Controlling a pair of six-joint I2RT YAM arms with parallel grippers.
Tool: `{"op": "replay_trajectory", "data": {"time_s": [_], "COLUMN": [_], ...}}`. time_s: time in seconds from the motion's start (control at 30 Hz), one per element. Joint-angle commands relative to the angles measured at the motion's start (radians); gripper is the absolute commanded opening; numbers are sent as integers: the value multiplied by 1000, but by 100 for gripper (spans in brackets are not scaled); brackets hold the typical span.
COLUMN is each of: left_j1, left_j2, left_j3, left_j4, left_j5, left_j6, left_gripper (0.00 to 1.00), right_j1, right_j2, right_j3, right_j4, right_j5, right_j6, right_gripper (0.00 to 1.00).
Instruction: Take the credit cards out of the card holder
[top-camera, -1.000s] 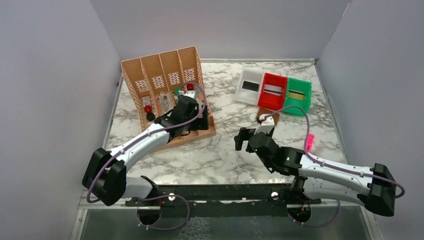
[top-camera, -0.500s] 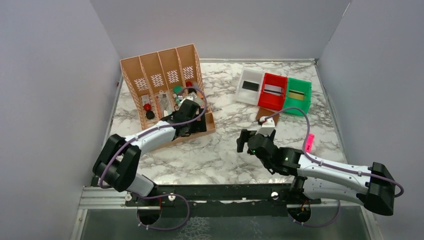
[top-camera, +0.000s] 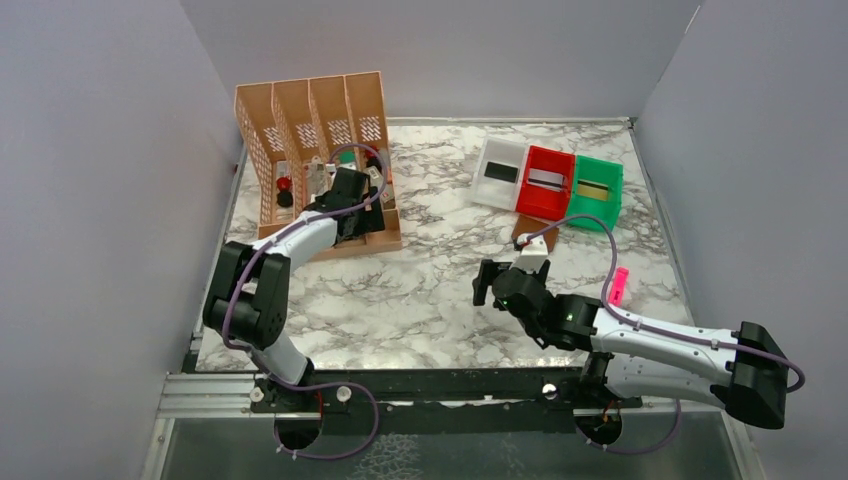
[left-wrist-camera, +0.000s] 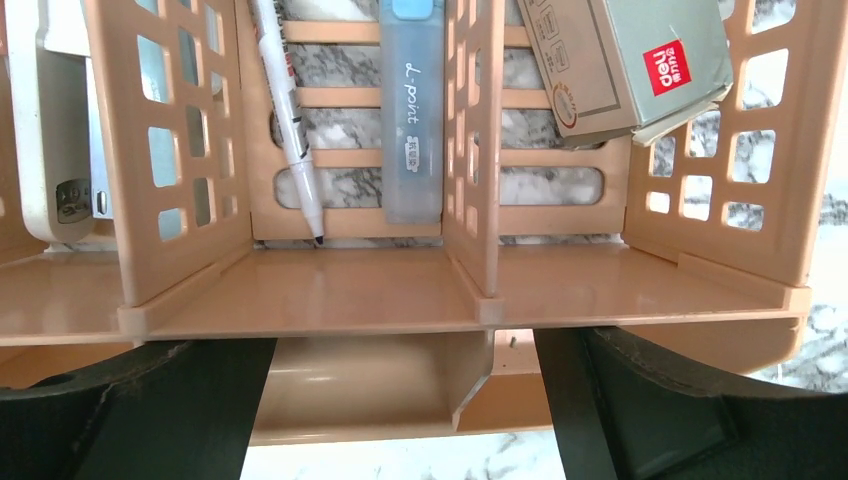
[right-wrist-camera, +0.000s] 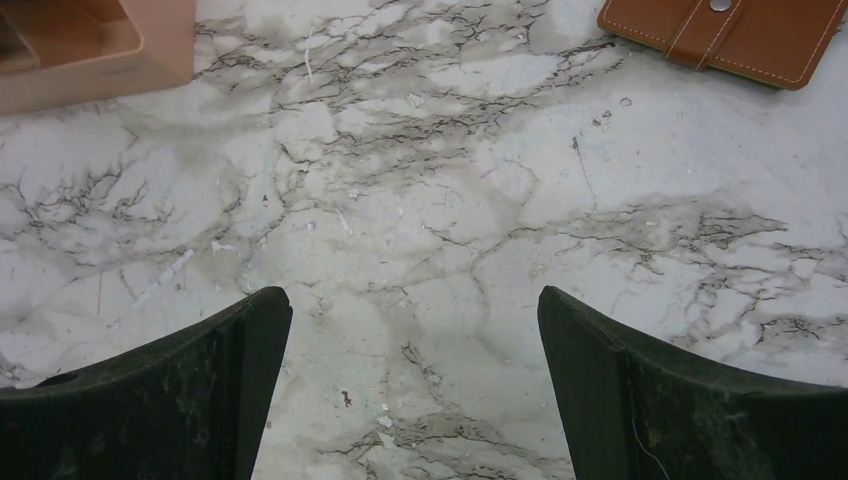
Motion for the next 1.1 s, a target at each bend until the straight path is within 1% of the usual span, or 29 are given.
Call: {"op": "replay_trajectory", "data": {"time_s": [0.0, 0.17, 0.27, 0.3, 0.37, 0.47, 0.5, 0.6, 0.7, 0.83, 0.97, 1.07], "left_j1": [49, 108, 132, 141, 154, 170, 170, 176, 178, 172, 170, 170], "left_j2": [57, 78, 78, 99, 125, 153, 155, 152, 138, 25, -87, -168], "left_j3": [64, 70, 73, 79, 102, 133, 143, 179, 219, 134, 50, 1], "left_j4": [42, 52, 85, 96, 88, 84, 76, 79, 29, 42, 41, 39], "left_j5": [-38, -39, -18, 0, -20, 43, 62, 54, 167, 240, 250, 265], "left_j6": [16, -4, 31, 50, 70, 85, 89, 110, 97, 61, 53, 47], "left_gripper": [99, 99, 99, 99, 99, 99, 99, 99, 99, 99, 99, 99], "right_j1": [0, -1, -1, -3, -3, -22, -43, -141, -231, -362, -526, -581], "right_j2": [1, 13, 15, 15, 12, 5, 2, -5, 13, 82, 172, 243], "right_j3": [-20, -7, -3, -6, -10, -5, 1, 34, 72, 158, 226, 276], "right_j4": [6, 31, 29, 30, 29, 2, -6, 1, 4, -26, 14, 55], "right_j5": [5, -28, -42, -45, -44, -25, -32, -113, -155, -168, -320, -387], "right_j6": [19, -14, -13, -13, -15, -21, -35, -97, -147, -199, -260, -291], "right_gripper": [99, 99, 99, 99, 99, 99, 99, 99, 99, 99, 99, 99]}}
